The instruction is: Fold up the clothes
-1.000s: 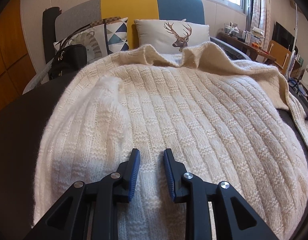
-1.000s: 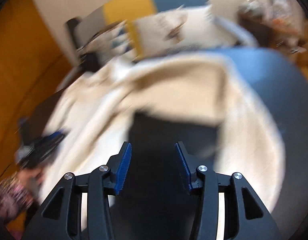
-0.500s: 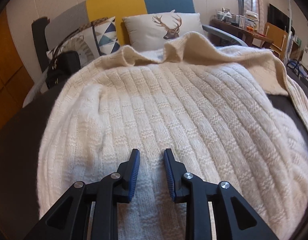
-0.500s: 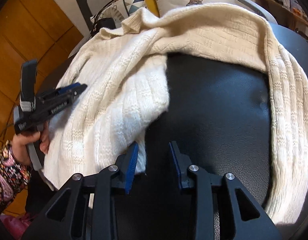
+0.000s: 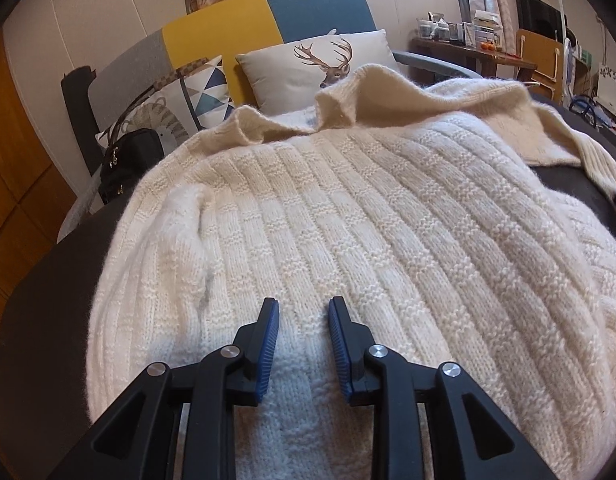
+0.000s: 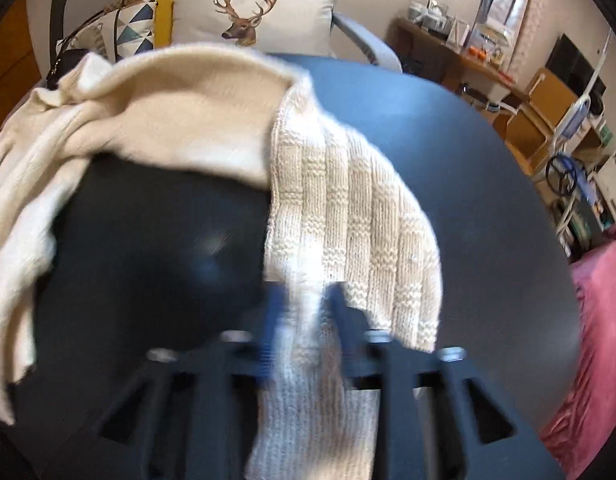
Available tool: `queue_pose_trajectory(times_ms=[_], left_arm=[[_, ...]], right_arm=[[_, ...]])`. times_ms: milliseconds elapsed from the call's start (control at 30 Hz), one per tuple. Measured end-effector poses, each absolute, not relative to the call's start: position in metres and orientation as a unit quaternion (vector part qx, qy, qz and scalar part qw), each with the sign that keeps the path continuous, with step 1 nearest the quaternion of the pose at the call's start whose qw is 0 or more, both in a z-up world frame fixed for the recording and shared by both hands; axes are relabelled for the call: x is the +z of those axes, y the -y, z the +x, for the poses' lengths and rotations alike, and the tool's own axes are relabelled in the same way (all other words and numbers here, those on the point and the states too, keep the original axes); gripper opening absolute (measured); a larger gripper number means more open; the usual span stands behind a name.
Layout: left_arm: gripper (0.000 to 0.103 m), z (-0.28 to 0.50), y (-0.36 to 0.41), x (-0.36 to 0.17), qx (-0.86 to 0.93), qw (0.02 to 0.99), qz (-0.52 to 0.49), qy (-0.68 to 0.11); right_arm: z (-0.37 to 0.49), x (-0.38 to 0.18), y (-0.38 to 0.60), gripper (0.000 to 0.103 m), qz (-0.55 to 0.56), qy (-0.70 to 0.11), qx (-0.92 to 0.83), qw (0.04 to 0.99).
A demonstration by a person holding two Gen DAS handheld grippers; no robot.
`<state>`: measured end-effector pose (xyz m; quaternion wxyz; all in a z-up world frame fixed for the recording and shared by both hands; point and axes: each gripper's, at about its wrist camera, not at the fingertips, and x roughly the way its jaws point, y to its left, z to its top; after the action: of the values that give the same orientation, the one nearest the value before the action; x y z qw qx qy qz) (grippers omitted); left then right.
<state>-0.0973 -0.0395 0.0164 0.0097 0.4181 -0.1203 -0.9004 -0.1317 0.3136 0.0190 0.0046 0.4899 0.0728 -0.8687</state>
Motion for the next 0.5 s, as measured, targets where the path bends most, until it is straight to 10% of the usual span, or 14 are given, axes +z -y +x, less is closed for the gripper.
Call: queue_pose_trajectory(times_ms=[500], left_arm=[[0.026, -0.100, 0.048, 0.015, -0.903, -0.006, 0.420, 0.085]], right_arm=[[-0.238, 0.027, -0.435, 0.020, 0.455, 0.103, -0.878, -0.102]])
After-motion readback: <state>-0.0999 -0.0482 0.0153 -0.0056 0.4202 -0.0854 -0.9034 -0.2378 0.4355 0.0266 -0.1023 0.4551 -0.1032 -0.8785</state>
